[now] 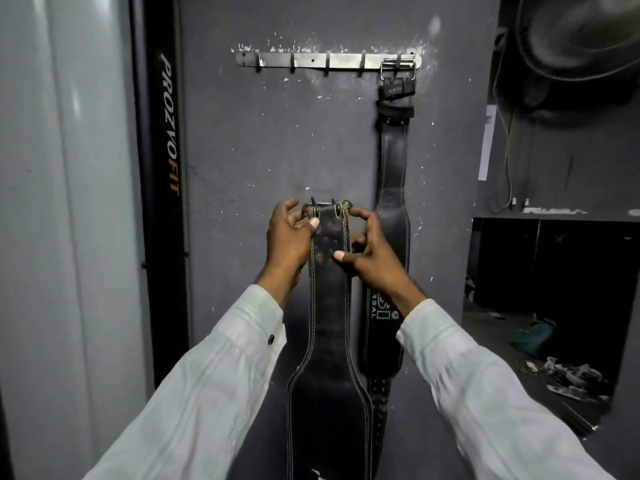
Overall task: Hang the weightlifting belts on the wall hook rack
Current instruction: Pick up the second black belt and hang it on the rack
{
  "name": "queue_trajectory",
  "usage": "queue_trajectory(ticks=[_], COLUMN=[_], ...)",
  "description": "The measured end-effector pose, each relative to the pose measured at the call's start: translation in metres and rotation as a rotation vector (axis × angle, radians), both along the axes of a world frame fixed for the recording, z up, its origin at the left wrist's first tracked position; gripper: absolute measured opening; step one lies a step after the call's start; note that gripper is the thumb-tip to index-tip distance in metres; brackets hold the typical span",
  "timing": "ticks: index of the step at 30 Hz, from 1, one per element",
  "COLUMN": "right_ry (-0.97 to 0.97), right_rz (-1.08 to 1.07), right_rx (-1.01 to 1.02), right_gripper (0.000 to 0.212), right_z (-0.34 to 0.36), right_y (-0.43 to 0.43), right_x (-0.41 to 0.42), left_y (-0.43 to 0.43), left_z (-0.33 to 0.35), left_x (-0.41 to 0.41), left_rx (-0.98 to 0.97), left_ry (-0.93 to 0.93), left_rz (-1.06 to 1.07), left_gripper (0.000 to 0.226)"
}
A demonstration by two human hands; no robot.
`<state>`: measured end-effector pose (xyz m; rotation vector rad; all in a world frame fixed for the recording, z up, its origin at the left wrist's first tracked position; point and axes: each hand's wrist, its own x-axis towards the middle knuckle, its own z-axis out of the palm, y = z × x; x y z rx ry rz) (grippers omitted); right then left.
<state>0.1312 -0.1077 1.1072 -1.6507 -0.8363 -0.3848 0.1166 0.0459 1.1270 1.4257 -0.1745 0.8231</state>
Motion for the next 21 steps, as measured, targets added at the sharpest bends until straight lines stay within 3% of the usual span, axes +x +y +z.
queue_trajectory(ticks=[5, 13, 21], right_ry=[-0.162, -0.298, -0.387], right_rz=[-0.114, -0.154, -0.19], right_rx=[0.003, 0.062, 0.036], right_gripper=[0.09, 0.088, 0.087], right_z=[0.005, 0.056, 0.161], right_y=[0.004, -0.004, -0.025], right_x=[0.019, 0.089, 0.193], left_y=[-0.007, -0.018, -0.032], left_z=[0.009, 0.065, 0.172], left_x=[0.025, 0.098, 0.197], left_rx=[0.054, 0.146, 0.33], left_ry=[-0.138, -0.276, -0.429], left_rz=[0.078, 0.11, 0.225], left_gripper=[0.043, 0.052, 0.051])
